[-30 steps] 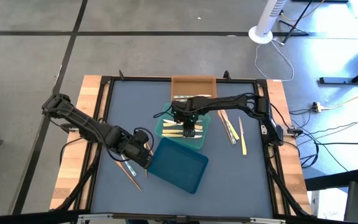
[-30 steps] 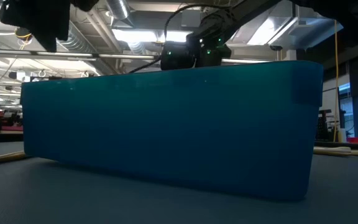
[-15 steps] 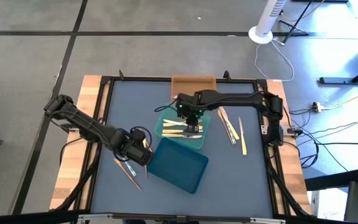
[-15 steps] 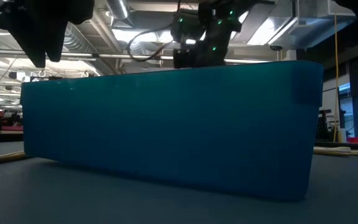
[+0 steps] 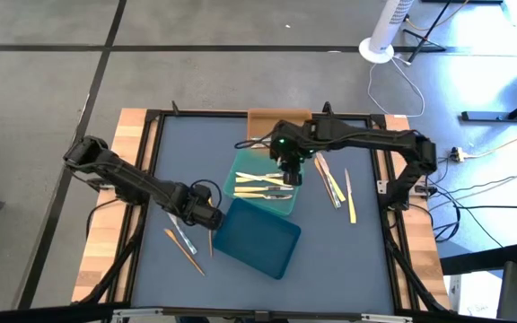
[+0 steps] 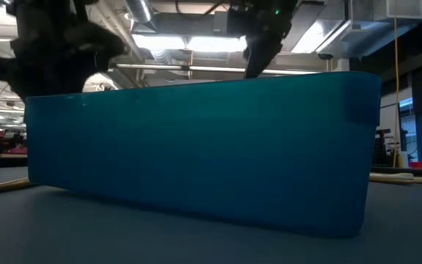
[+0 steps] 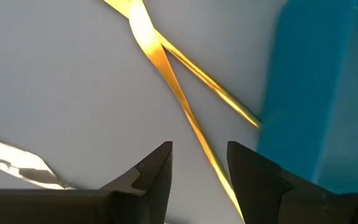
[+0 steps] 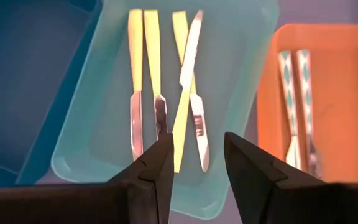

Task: Sort silverware by color (type)
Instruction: Put the golden knife into the blue bin

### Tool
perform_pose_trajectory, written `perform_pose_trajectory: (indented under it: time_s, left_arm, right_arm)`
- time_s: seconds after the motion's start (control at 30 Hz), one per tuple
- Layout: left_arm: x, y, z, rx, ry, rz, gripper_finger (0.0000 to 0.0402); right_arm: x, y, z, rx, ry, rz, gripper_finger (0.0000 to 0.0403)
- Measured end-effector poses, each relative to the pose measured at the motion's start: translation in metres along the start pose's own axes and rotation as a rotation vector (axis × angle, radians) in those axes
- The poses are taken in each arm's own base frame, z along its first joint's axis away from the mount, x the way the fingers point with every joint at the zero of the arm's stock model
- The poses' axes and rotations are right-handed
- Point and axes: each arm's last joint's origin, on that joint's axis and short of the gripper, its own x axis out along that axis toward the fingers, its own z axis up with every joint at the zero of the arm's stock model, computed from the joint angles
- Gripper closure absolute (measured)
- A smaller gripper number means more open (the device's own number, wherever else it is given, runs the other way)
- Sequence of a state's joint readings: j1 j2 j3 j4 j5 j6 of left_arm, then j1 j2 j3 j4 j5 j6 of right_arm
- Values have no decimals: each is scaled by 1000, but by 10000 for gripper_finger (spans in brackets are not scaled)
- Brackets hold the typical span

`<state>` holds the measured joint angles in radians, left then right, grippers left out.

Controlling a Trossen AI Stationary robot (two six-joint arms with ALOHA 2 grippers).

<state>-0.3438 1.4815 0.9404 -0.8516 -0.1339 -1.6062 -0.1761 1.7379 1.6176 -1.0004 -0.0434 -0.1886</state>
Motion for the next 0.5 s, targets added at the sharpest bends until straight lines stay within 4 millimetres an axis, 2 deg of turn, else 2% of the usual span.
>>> perform_pose_trajectory:
  time_s: [0.23, 0.5]
  left_arm:
    - [20, 8, 7, -52, 22, -21, 254]
    - [33, 10, 6, -100, 68, -94, 254]
  right_arm:
    - [-31, 3, -7, -2, -46, -7, 274]
    - [-38, 4, -10, -2, -48, -8, 274]
